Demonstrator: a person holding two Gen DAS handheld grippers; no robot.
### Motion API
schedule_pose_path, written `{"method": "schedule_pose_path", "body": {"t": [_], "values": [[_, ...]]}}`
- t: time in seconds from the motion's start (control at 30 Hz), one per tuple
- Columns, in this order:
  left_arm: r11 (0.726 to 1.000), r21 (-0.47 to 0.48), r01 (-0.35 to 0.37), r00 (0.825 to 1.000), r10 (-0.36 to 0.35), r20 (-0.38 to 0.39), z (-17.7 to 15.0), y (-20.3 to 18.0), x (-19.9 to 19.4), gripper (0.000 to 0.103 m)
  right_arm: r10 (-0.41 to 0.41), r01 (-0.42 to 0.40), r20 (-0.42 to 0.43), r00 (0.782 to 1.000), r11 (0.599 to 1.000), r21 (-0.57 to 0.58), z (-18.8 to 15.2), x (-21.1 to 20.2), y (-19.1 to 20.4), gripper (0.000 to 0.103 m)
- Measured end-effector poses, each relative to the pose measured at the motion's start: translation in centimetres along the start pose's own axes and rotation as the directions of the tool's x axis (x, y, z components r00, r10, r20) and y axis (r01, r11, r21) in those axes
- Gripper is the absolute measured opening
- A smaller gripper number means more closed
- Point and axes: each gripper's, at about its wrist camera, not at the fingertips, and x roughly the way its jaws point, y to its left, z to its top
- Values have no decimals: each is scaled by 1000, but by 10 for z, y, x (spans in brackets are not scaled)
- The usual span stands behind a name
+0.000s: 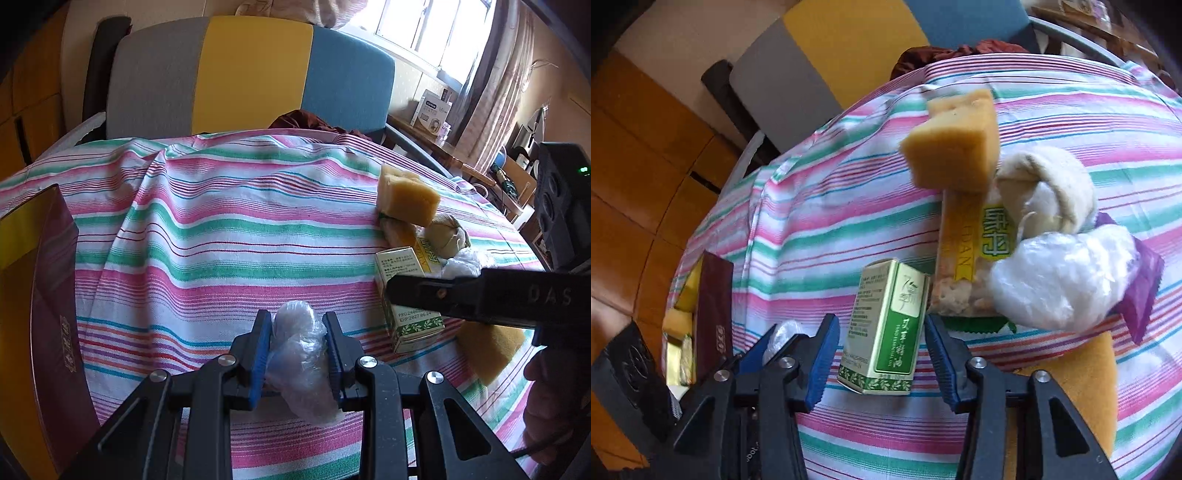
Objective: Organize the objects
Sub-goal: 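Grasp the green-and-white printed box with the right gripper while the left holds the white item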
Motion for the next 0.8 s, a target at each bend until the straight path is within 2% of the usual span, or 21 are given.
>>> {"method": "schedule_pose_path", "body": {"t": [0.17, 0.27, 0.4, 0.43, 0.47, 0.57, 0.7, 0.8], "values": [[1000, 2, -2, 1000, 2, -1, 0, 0, 0, 30, -49, 48, -3, 999, 996, -71, -4, -1, 11, 43], [1000, 6, -7, 1000, 7, -3, 1, -1, 0, 30, -65, 60, -34, 997, 990, -126, -5, -1, 15, 43], [999, 20, -34, 999, 34, -31, 4, -7, -3, 28, -45, 30, -94, 995, 988, -152, -5, 0, 13, 44], [999, 17, -32, 999, 32, -40, 5, -8, -4, 27, -33, 14, -119, 992, 988, -157, -5, 4, 12, 36], [999, 17, -29, 999, 29, -45, 5, -9, -7, 27, -74, 55, -128, 989, 987, -151, -7, 8, 9, 29], [999, 17, -29, 998, 30, -49, 2, -11, -17, 26, -77, 61, -95, 992, 985, -161, -8, 7, 11, 31], [999, 21, -27, 999, 27, -32, -1, -10, -37, 26, -108, 88, -92, 990, 975, -202, -11, 9, 16, 31], [1000, 13, -17, 1000, 17, -6, 2, -5, -58, 26, -103, 86, -87, 991, 980, -181, -9, 8, 13, 31]]}}
